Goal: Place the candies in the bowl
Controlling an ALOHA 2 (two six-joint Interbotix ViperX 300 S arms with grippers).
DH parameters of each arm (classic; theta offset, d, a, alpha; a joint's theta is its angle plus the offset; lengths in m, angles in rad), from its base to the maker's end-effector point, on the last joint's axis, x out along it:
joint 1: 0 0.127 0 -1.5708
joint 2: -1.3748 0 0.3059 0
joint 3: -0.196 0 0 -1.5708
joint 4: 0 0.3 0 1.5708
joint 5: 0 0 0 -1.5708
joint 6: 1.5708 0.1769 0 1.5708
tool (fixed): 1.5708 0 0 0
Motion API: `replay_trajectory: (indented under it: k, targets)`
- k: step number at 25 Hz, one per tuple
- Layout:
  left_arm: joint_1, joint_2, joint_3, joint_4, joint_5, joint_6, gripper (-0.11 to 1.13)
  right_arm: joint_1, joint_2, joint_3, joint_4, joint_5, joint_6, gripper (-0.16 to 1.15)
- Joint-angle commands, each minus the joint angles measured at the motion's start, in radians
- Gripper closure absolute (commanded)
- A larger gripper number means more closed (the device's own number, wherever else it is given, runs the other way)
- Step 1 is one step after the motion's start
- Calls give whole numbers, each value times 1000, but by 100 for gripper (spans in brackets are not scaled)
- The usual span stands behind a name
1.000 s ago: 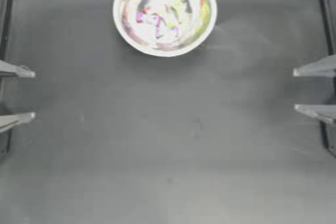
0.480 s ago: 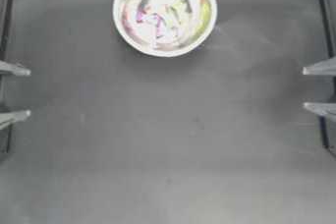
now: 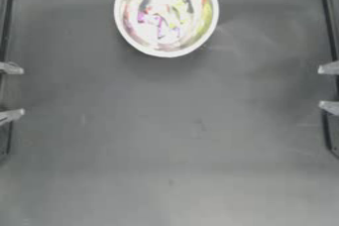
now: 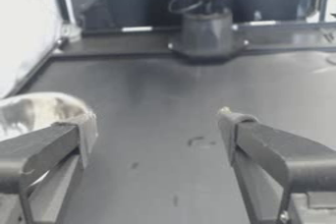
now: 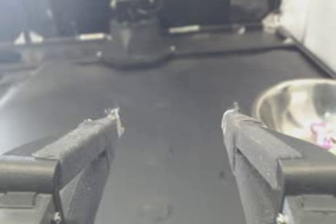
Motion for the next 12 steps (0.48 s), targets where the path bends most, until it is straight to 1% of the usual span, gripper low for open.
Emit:
replay_trajectory:
  k: [1,5,12]
  targets:
    - [9,-12,-9,-3,18,-2,-1,-2,-49,2,6,26,-2,4]
    - [29,-52,-5,-11,51,-5,-1,-2,-100,14,12,63,-2,4]
    - [55,-124,15,-34,83,-5,-1,-2,-98,9,8,95,-3,4]
